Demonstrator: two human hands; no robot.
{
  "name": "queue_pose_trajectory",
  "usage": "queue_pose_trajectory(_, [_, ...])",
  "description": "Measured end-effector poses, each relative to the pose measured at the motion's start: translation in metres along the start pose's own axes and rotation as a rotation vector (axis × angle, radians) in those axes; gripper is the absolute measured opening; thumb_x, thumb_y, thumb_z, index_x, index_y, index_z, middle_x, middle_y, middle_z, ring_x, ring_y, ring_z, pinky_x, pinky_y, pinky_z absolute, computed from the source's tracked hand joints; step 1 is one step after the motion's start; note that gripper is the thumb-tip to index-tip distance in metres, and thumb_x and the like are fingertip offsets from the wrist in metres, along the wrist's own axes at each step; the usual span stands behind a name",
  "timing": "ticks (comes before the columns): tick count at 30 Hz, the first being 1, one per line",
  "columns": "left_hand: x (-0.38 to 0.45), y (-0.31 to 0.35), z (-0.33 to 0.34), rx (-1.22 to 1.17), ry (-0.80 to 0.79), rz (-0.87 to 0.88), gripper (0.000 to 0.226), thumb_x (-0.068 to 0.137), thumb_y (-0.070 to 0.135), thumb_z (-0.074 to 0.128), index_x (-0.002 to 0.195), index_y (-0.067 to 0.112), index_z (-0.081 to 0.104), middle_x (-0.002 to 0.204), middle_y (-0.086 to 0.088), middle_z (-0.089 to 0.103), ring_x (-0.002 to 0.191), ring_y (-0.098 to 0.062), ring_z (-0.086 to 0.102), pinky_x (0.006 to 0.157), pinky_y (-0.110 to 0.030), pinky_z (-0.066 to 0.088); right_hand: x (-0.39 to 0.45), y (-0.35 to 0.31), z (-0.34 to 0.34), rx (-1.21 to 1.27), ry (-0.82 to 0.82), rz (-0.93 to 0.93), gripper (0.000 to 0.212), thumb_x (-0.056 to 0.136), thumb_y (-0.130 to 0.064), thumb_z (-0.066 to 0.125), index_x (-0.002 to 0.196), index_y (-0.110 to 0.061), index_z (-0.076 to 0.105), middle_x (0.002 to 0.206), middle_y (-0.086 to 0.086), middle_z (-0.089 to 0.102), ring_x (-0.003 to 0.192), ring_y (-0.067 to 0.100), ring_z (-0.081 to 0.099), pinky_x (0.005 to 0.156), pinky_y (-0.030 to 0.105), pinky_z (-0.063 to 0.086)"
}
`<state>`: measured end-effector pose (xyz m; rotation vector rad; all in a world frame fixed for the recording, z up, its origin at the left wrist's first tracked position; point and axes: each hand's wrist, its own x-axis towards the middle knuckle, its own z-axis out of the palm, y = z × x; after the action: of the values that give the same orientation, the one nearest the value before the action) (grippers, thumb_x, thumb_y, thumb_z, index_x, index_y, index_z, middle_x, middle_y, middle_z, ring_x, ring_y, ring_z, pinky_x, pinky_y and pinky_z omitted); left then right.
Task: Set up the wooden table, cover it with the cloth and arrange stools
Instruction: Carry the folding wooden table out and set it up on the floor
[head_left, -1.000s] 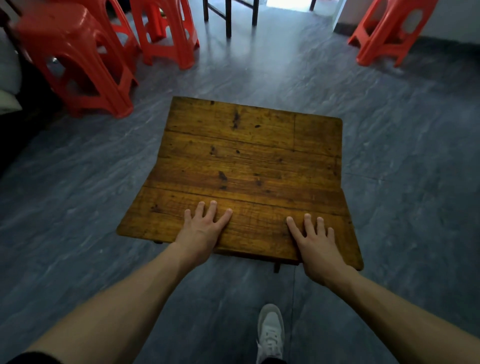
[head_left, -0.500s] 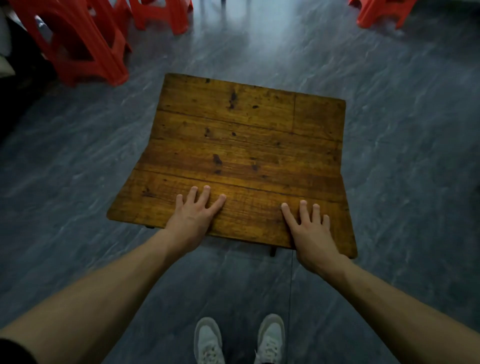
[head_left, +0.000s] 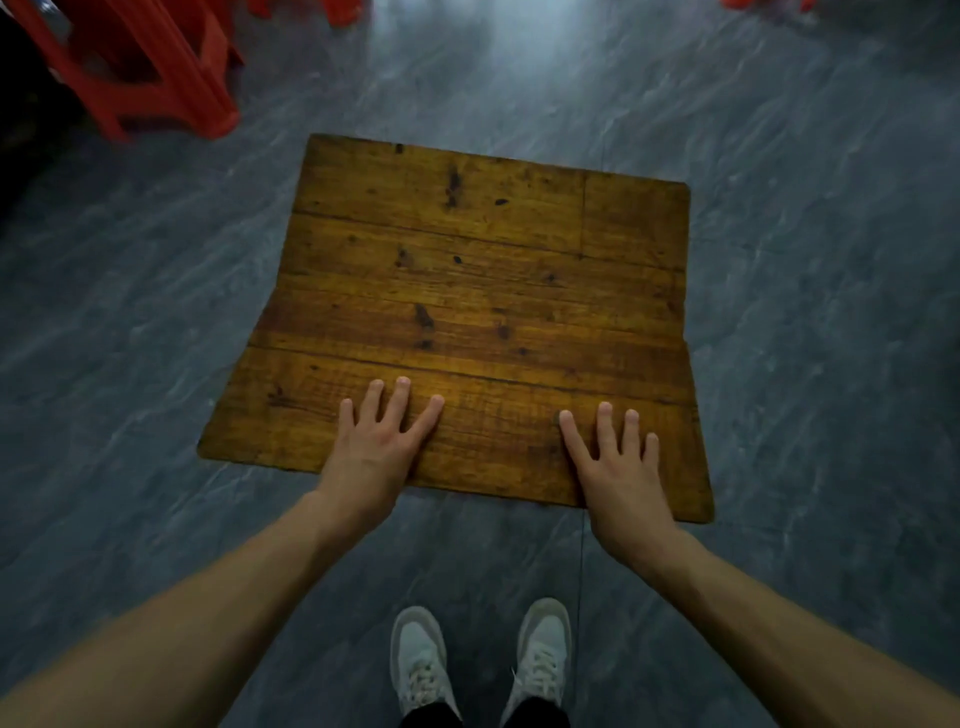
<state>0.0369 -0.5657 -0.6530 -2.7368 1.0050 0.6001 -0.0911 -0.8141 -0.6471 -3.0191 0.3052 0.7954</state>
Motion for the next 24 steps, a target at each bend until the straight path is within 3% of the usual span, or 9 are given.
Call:
queue_pose_trajectory(7, [0.009,0.004,0.047,0.010,0.131,0.002,0.103,0.076,0.002,0.069,0.157,0.027,0.011,0.161,-0.022,0.015,0.144,-0.050,0.018,0.109,-0.067,0.027,0.010,-0.004,0.033,-0.013,0.014,0.008,0.100,0.093,-0.001,0.054,0.151,-0.018,-0.026,0.157,0.033,-0.016,0.141,0.060,-0.010,0.115,0.069,0.009])
queue_pose_trajectory(16, [0.019,0.011,0.083,0.018,0.050,-0.036,0.117,0.076,0.003,0.070,0.155,0.026,-0.014,0.162,-0.022,-0.012,0.147,-0.049,-0.006,0.114,-0.067,0.015,0.025,-0.012,0.073,-0.018,0.014,0.022,0.106,0.091,-0.005,0.060,0.150,-0.016,-0.027,0.155,0.036,-0.017,0.140,0.062,-0.009,0.113,0.071,0.013])
queue_pose_trajectory(24, [0.024,0.019,0.088,-0.026,0.081,-0.066,0.110,0.078,0.000,0.066,0.156,0.026,-0.006,0.162,-0.022,-0.008,0.147,-0.049,-0.005,0.113,-0.068,0.014,0.031,-0.005,0.079,-0.012,0.016,0.017,0.105,0.090,-0.005,0.060,0.153,-0.020,-0.023,0.157,0.034,-0.015,0.141,0.061,-0.007,0.112,0.071,0.017])
